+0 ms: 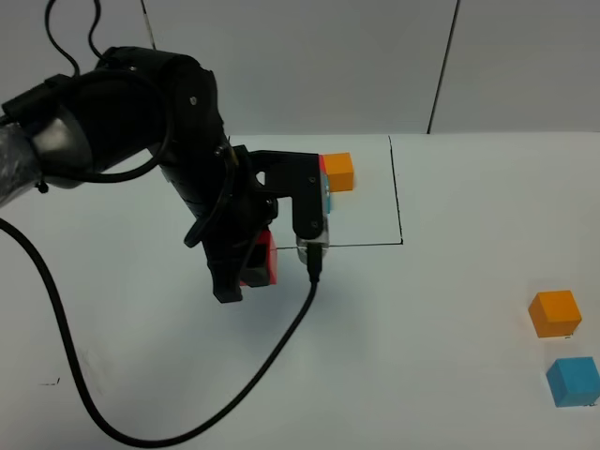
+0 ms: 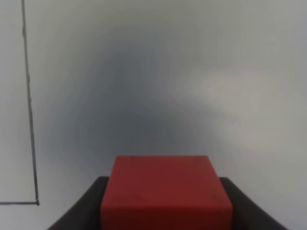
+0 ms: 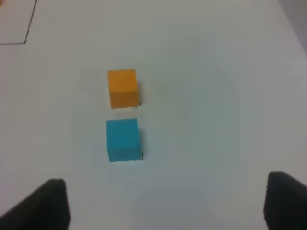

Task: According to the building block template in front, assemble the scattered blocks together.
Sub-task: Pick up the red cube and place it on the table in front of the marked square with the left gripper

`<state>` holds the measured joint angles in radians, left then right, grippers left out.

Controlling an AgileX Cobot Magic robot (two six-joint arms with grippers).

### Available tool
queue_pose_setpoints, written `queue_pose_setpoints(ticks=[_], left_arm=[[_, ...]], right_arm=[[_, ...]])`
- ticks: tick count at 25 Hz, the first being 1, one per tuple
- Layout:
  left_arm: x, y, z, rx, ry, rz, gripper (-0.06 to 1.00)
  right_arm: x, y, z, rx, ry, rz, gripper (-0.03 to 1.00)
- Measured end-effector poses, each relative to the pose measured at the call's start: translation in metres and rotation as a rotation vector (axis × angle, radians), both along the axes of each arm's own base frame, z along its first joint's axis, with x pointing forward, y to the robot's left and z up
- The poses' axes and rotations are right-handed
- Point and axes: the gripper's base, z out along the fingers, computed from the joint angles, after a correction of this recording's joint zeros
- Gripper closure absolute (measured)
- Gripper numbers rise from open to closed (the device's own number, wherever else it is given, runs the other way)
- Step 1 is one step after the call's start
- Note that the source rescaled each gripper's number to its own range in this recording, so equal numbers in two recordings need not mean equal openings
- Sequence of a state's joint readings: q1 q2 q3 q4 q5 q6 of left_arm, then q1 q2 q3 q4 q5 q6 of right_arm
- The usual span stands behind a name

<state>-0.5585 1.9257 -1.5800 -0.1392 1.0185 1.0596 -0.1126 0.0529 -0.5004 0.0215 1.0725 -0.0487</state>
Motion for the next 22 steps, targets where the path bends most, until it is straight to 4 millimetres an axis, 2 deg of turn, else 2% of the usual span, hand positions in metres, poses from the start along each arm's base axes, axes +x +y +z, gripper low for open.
queue_pose_setpoints(ticks=[3, 6, 12, 22], left_arm=[[-0.008, -0.015, -0.004, -0.005, 0.012, 0.019, 0.94], [-0.007, -0.022, -0.017, 0.008, 0.038, 0.073, 0.94], [-0.001, -0.025, -0.047, 0.062, 0.095, 0.136, 0.94], [0.008, -0.026, -0.070, 0.103, 0.069, 0.126, 0.94]], right_arm=[[0.000, 0.000, 0.000, 0.000, 0.000, 0.000, 0.29], [0.000, 0.000, 0.000, 0.000, 0.000, 0.000, 0.29], [0.000, 0.000, 0.000, 0.000, 0.000, 0.000, 0.29], [0.000, 0.000, 0.000, 0.000, 0.000, 0.000, 0.29]])
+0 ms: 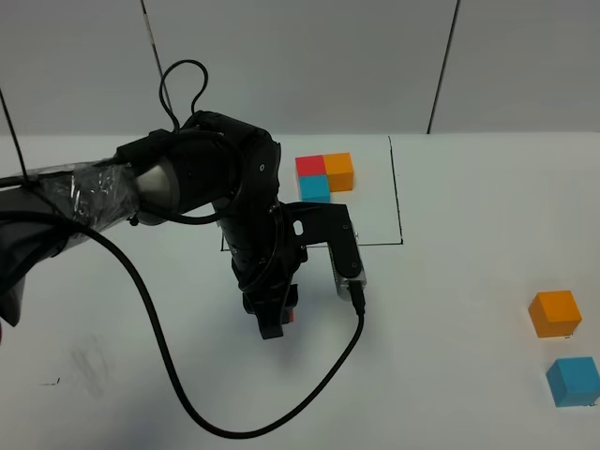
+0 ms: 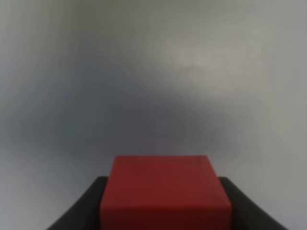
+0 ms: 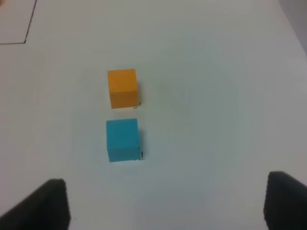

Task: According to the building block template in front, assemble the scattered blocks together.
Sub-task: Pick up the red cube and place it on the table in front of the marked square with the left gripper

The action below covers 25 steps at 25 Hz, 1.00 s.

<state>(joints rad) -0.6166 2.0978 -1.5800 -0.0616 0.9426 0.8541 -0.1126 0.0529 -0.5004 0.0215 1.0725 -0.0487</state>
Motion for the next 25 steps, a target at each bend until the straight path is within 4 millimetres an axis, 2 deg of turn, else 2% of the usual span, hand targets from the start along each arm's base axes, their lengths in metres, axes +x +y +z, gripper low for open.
queue_pose_setpoints(ticks=[5, 14, 25], left_arm=[[0.005, -0.002, -0.005, -0.014, -0.046, -0.048, 0.94], [0.009, -0.006, -0.029, -0.007, -0.028, -0.080, 0.94], [0.009, -0.009, -0.041, -0.018, -0.005, -0.098, 0.94]], right_arm=[[0.000, 0.000, 0.000, 0.000, 0.000, 0.000, 0.29], [0.000, 0.000, 0.000, 0.000, 0.000, 0.000, 0.29], [0.000, 0.000, 0.000, 0.000, 0.000, 0.000, 0.29]])
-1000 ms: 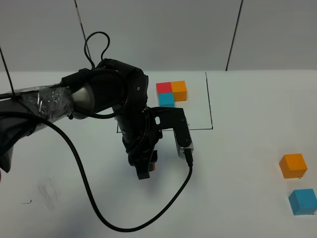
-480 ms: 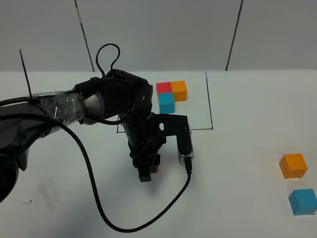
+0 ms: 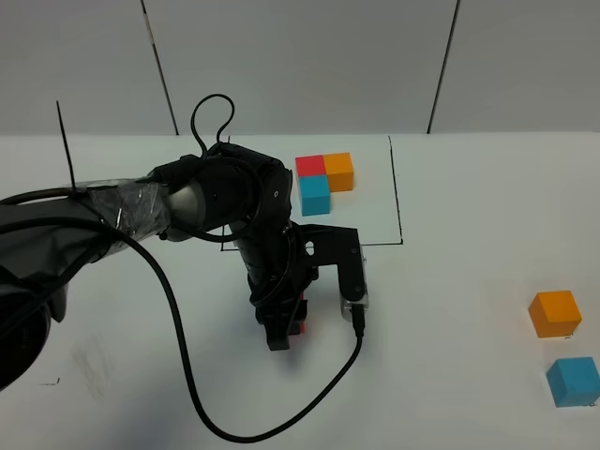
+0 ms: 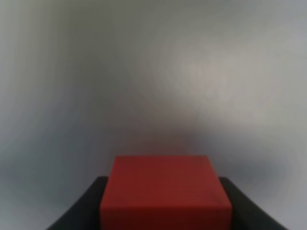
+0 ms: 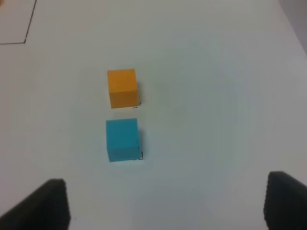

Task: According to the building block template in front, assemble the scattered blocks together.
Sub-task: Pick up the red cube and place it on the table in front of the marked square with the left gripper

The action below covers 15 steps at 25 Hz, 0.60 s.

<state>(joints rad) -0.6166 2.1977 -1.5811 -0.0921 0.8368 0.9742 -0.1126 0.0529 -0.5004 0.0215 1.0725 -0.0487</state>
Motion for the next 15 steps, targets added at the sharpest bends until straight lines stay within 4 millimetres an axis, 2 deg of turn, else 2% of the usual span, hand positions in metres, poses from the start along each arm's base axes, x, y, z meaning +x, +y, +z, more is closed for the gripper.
queue_pose_setpoints(ticks=[8, 15], left_arm=[[0.000, 0.000, -0.016, 0.018, 0.025, -0.003, 0.94], [0.002, -0.001, -0.018, 0.010, 0.012, -0.002, 0.94]], right_arm=[[0.000, 0.000, 0.000, 0.000, 0.000, 0.000, 0.29], [0.000, 0.000, 0.000, 0.000, 0.000, 0.000, 0.29]])
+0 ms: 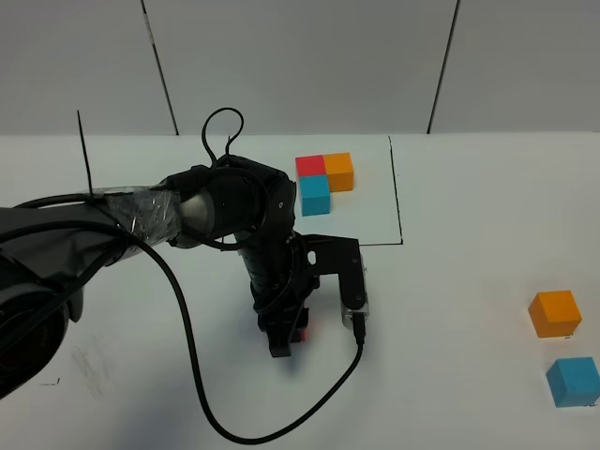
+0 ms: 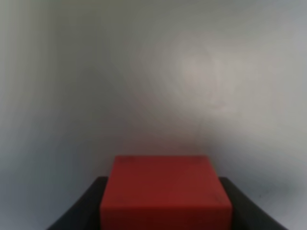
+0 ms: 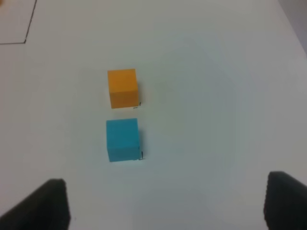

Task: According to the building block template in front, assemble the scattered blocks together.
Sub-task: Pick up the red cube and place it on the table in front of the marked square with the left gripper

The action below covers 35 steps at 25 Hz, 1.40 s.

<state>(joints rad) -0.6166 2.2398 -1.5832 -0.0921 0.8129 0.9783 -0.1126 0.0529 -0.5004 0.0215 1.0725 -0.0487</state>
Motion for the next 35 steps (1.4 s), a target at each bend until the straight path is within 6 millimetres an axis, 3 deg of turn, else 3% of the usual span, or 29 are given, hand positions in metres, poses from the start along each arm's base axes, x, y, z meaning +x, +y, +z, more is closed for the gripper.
queue_pose_setpoints(ticks=[19, 21, 27, 29, 31, 35], left_arm=[[0.0004, -0.0002, 0.0004, -0.001, -0.002, 0.000, 0.93], [0.0008, -0.0005, -0.0006, -0.003, -0.005, 0.000, 0.86], [0.0026, -0.0016, -0.0058, -0.009, -0.016, 0.002, 0.34], [0.0033, -0.0020, -0.0057, -0.013, -0.024, 0.003, 0.23], [0.0041, -0.0024, -0.0056, -0.018, -0.032, 0.003, 0.15], [0.0044, -0.0026, -0.0056, -0.020, -0.036, 0.003, 0.12]], right_arm=[[0.0000, 0.0000, 0.0000, 0.000, 0.000, 0.000, 0.29], [0.0000, 0.0000, 0.0000, 0.000, 0.000, 0.000, 0.29], [0.0000, 0.0000, 0.0000, 0.000, 0.000, 0.000, 0.29], [0.0000, 0.0000, 0.0000, 0.000, 0.000, 0.000, 0.29], [0.0000, 0.0000, 0.0000, 0.000, 0.000, 0.000, 0.29], [0.0000, 0.0000, 0.0000, 0.000, 0.000, 0.000, 0.29]])
